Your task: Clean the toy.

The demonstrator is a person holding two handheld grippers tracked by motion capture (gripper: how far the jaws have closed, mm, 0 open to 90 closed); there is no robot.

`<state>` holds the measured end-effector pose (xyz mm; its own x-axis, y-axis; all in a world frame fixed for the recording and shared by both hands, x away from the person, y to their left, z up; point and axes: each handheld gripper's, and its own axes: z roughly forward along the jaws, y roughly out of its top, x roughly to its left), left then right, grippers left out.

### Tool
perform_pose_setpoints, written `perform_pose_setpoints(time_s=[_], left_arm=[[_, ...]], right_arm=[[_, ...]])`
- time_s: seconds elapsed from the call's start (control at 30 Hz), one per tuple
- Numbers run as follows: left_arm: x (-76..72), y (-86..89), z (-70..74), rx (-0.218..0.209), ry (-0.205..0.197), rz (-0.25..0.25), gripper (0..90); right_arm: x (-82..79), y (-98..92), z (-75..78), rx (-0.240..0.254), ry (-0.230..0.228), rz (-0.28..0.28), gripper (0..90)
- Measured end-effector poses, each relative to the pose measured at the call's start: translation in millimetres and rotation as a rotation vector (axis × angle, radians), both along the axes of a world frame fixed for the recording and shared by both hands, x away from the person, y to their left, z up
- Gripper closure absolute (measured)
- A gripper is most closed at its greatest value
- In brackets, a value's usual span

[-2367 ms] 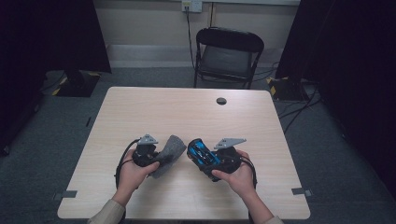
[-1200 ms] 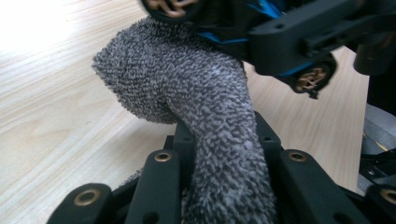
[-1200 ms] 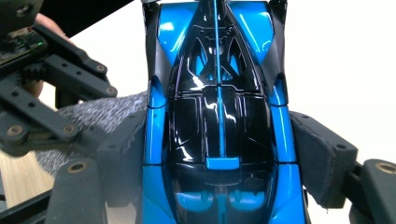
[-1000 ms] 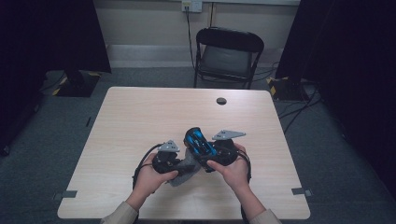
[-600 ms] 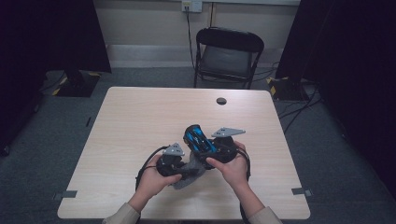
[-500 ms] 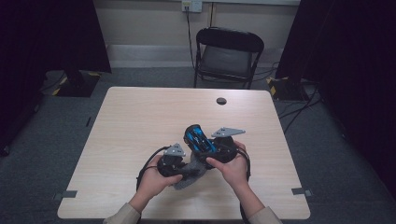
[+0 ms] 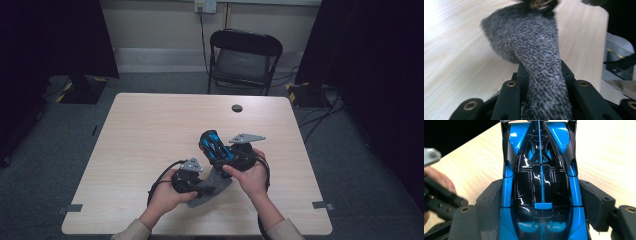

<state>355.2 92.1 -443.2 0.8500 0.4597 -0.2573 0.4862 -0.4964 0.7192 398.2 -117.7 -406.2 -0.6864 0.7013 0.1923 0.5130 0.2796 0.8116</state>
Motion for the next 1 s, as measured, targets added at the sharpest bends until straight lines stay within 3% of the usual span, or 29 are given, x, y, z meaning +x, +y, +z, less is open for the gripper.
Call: perform_pose_setpoints(time_s=[0.17, 0.27, 0.4, 0.77, 1.0], left_arm=[[9.2, 24.4, 4.0, 0.028, -0.004, 0.114, 70.0], [17.7, 40.0, 7.0, 0.018, -0.008, 0.203, 70.0], [29.1, 51.3, 12.0, -0.005, -0.026, 0.27, 70.0], [50.1, 50.9, 16.1, 0.001, -0.039, 0.327, 69.8], [42.8, 37.1, 17.3, -0.023, -0.043, 0.257, 69.7]], right_arm=[[-1.8, -8.8, -0.7, 0.011, 0.008, -0.004, 26.4], [-3.7, -13.5, -2.8, 0.021, 0.012, -0.005, 26.4], [-7.6, -15.3, -8.3, 0.028, 0.021, 0.005, 26.4], [-16.9, -8.3, -13.8, 0.025, 0.018, 0.045, 26.4], [-16.6, -8.3, -18.0, 0.013, 0.012, 0.029, 26.4]])
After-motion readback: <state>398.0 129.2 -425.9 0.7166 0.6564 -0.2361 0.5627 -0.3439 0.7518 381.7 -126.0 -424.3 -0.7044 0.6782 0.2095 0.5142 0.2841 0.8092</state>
